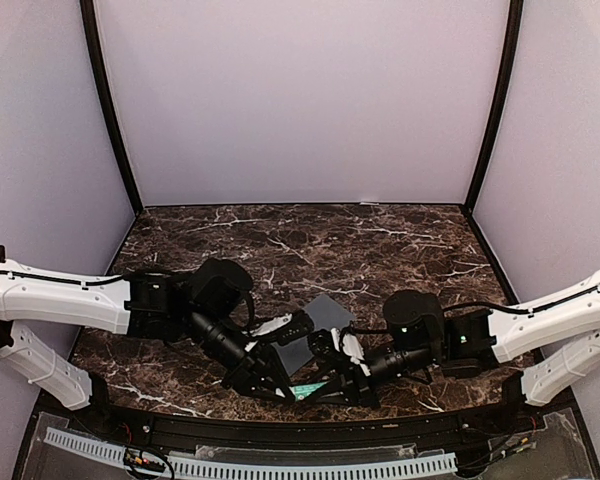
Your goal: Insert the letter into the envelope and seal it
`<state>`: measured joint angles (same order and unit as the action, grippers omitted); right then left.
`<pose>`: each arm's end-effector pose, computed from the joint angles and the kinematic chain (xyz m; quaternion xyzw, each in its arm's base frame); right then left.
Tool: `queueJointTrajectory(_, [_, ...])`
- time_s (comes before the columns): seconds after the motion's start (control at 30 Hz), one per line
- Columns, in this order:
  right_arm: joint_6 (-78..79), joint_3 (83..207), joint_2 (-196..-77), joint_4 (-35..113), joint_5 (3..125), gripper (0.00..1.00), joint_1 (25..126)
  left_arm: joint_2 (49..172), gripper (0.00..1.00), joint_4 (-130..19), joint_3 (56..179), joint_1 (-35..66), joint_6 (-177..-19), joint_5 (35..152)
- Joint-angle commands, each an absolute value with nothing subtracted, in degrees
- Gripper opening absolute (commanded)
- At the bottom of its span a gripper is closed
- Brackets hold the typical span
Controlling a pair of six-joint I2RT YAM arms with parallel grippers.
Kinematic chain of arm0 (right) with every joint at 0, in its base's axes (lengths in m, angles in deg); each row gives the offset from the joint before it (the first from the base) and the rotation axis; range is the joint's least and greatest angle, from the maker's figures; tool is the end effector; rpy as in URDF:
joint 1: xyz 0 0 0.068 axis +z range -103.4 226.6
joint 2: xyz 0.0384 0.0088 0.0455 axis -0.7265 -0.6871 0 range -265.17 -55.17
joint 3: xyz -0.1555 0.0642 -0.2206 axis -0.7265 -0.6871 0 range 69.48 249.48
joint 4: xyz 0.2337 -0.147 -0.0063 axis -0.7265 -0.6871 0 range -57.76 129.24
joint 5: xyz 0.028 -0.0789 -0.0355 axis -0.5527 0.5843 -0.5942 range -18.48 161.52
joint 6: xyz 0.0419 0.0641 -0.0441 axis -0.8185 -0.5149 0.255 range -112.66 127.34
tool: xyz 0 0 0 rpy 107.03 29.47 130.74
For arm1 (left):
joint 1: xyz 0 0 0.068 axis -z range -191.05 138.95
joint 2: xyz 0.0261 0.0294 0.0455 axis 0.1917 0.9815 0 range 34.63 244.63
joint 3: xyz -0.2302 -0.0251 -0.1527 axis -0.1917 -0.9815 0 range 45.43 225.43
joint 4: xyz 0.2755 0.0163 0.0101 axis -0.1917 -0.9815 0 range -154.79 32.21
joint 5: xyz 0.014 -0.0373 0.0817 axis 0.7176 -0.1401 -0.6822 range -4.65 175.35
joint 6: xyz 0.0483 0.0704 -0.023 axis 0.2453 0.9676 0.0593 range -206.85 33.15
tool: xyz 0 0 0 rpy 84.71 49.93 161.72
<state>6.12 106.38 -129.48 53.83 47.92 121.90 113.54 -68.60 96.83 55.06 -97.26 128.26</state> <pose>0.0522 0.3227 0.2049 -0.5815 0.5826 0.4691 0.3198 0.0849 -0.3238 0.2284 0.5322 0.6662 -0.5097 0.1146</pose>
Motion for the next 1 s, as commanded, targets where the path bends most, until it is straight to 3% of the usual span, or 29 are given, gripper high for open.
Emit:
queueJointTrajectory(0.0, [7.07,106.46,-128.97,63.49,47.76,0.0,121.76,112.37,0.21,-51.24,98.67,55.31,-99.78,131.46])
queueJointTrajectory(0.97, [10.96,106.95,-127.97,68.48,43.51,0.0,121.8,111.46,0.2,-32.21,96.54,55.31,-109.78,134.25])
